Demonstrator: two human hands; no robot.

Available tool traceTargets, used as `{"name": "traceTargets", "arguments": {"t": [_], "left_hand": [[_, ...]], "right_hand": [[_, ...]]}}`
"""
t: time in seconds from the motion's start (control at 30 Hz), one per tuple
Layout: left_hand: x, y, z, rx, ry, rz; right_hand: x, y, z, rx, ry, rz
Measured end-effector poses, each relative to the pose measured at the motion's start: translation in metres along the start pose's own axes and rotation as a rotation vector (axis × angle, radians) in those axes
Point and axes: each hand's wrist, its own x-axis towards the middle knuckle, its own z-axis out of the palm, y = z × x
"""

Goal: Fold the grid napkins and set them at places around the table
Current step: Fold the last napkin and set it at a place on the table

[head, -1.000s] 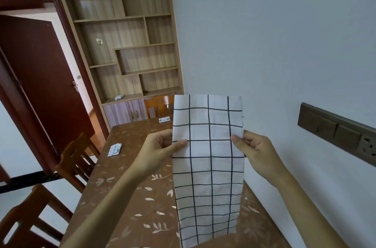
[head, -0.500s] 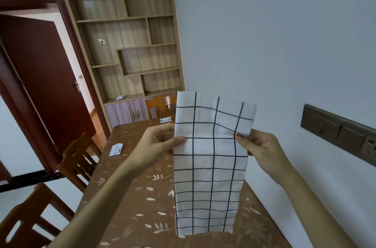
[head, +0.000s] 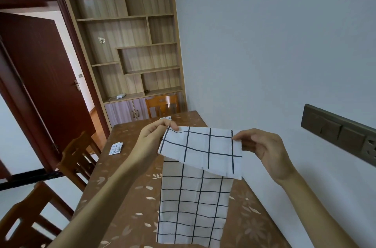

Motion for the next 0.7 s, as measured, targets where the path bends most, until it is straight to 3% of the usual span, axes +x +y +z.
{"name": "traceTargets", "arguments": {"t": [0.17, 0.3, 0.57, 0.7], "left_hand": [[0.003, 0.002, 0.006, -0.033, 0.065, -0.038], [-0.003, 0.002, 0.005, 0.056, 0.009, 0.036], [-0.009, -0.004, 0.006, 0.268, 0.045, 0.194], [-0.013, -0.012, 0.008, 0.214, -0.019, 0.133]], "right_hand": [[-0.001, -0.006, 0.013, -0.225, 0.062, 0.114], [0.001, -0.001, 0.019, -0.209, 0.027, 0.202], [0.002, -0.002, 0.020, -0.205, 0.107, 0.146], [0.003, -0.003, 0.023, -0.142, 0.160, 0.086]]}}
